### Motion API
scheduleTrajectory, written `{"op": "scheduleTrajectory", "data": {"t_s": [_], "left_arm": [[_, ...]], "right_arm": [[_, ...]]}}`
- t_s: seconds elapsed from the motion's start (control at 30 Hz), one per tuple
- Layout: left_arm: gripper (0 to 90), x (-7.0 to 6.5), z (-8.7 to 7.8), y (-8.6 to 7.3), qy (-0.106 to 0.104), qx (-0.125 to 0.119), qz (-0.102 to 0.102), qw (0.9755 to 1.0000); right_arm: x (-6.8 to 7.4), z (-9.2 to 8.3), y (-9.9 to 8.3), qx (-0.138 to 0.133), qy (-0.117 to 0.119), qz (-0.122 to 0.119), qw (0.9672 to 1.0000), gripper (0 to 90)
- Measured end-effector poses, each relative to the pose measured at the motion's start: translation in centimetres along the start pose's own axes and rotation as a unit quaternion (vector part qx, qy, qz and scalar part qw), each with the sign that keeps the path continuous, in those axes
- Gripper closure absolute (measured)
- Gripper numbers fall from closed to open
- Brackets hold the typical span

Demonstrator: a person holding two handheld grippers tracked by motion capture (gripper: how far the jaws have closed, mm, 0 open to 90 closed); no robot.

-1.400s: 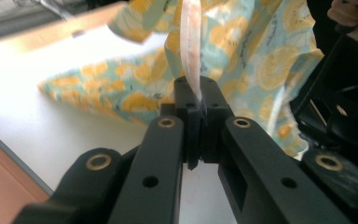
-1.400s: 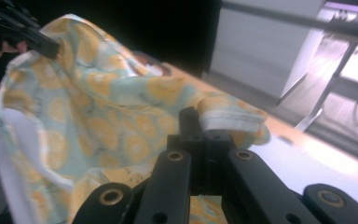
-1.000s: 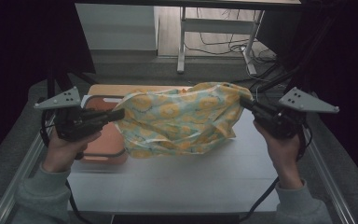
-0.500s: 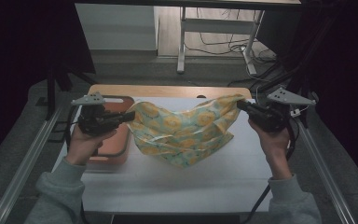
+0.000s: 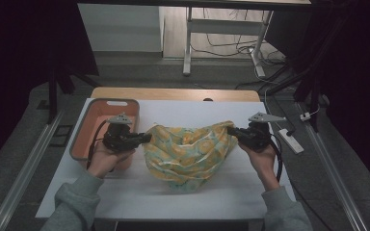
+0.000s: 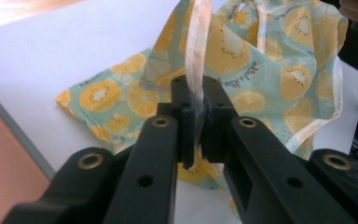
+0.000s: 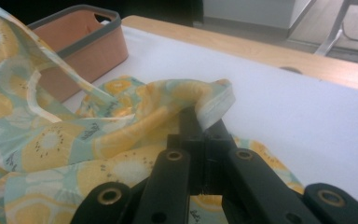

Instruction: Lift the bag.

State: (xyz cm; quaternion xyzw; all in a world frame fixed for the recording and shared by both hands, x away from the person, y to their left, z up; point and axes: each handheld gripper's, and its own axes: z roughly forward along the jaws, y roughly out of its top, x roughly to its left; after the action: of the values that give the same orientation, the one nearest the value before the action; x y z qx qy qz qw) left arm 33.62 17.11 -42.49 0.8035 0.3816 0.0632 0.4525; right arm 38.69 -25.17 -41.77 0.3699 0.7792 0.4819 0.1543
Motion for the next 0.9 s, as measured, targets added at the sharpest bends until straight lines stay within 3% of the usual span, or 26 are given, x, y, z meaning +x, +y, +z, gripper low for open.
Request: {"op": "scheduleTrajectory", "data": {"t_s": [0.1,0.17,0.23,0.33,0.4,0.5,0.7,0.9], "left_arm": [[71.4,0.0,0.2,-0.1,0.001,-0.002,0.006,1.0],[54.2,-0.2,0.1,0.0,0.01,-0.011,0.009,0.9998],[32.0,-0.3,-0.4,-0.1,0.018,-0.021,0.011,0.9995],[19.0,-0.2,-2.0,-0.4,0.03,-0.046,0.011,0.9984],[17.8,0.0,-3.1,-0.9,0.037,-0.054,0.013,0.9978],[18.0,-0.1,-4.2,-1.9,0.059,-0.048,0.021,0.9969],[19.1,-0.8,-4.3,-4.0,0.075,-0.025,0.037,0.9962],[20.4,-0.6,-4.4,-5.7,0.079,-0.025,0.028,0.9961]], "right_arm": [[-0.1,0.2,-0.3,0.0,0.004,-0.001,1.0,88.8],[-0.1,0.0,-0.3,-0.004,0.009,-0.002,0.9999,85.6],[-0.1,-0.3,-0.2,-0.009,0.017,-0.007,0.9998,68.3],[0.3,-1.3,-0.2,-0.026,0.016,-0.017,0.9994,49.4],[0.4,-2.2,-0.4,-0.035,0.023,-0.019,0.9989,42.4],[0.6,-3.5,-0.8,-0.039,0.028,-0.03,0.9984,39.6],[1.2,-4.4,-2.4,-0.032,0.035,-0.056,0.9973,38.3],[1.1,-4.4,-4.9,-0.019,0.031,-0.066,0.9971,38.5]]}}
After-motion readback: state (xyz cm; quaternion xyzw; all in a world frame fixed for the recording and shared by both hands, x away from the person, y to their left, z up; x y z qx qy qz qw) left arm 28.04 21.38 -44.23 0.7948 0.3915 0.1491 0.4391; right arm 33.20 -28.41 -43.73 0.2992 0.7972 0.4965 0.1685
